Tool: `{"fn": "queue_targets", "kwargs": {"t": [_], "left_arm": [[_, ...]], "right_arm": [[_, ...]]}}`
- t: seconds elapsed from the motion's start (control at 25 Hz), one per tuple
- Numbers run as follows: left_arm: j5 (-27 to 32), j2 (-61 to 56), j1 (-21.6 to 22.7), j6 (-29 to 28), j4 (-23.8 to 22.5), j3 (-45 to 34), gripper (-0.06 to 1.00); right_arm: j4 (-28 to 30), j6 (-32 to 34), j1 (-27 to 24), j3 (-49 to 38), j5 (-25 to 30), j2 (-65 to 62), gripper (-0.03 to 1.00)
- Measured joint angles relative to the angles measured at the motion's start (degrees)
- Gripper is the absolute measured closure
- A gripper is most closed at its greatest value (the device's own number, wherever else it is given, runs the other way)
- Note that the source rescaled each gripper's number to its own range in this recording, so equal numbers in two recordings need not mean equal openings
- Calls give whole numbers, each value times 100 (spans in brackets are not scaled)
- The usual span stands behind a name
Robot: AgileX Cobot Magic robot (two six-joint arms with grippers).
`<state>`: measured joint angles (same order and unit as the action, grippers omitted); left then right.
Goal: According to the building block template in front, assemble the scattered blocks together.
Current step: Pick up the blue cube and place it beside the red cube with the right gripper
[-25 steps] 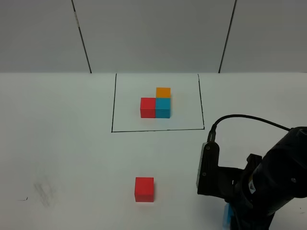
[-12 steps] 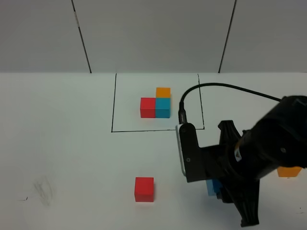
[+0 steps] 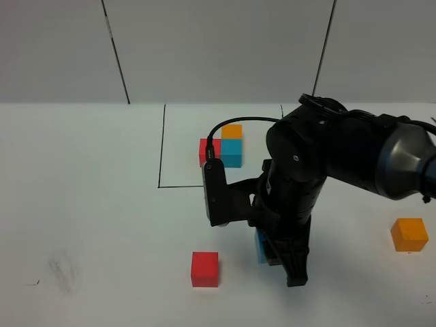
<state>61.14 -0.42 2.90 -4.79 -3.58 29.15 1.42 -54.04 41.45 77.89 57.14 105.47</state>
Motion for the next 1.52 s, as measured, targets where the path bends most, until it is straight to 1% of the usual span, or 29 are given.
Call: {"fn": "queue_targets", "kwargs": {"t": [0.12, 0.32, 0.52, 0.76, 1.04, 1.4, 1.52], "left_arm": [[0, 0, 0, 0, 0, 0, -4], [0, 0, 0, 0, 0, 0, -4], [0, 0, 0, 0, 0, 0, -4], [0, 0, 0, 0, 0, 0, -4], [0, 0, 0, 0, 0, 0, -4], [0, 0, 0, 0, 0, 0, -4], [0, 0, 0, 0, 0, 0, -4]], "right_arm": [[-281, -119, 0, 63, -151, 271, 73], [-637, -236, 0, 63, -590, 638, 73], [-620, -49, 0, 63, -858, 1016, 73], [-524, 153, 0, 63, -939, 1099, 73], [-464, 538, 0, 63, -1059, 1134, 73], [-510, 538, 0, 69, -1233, 1178, 73], [-638, 481, 0, 75, -1258, 1178, 73]]}}
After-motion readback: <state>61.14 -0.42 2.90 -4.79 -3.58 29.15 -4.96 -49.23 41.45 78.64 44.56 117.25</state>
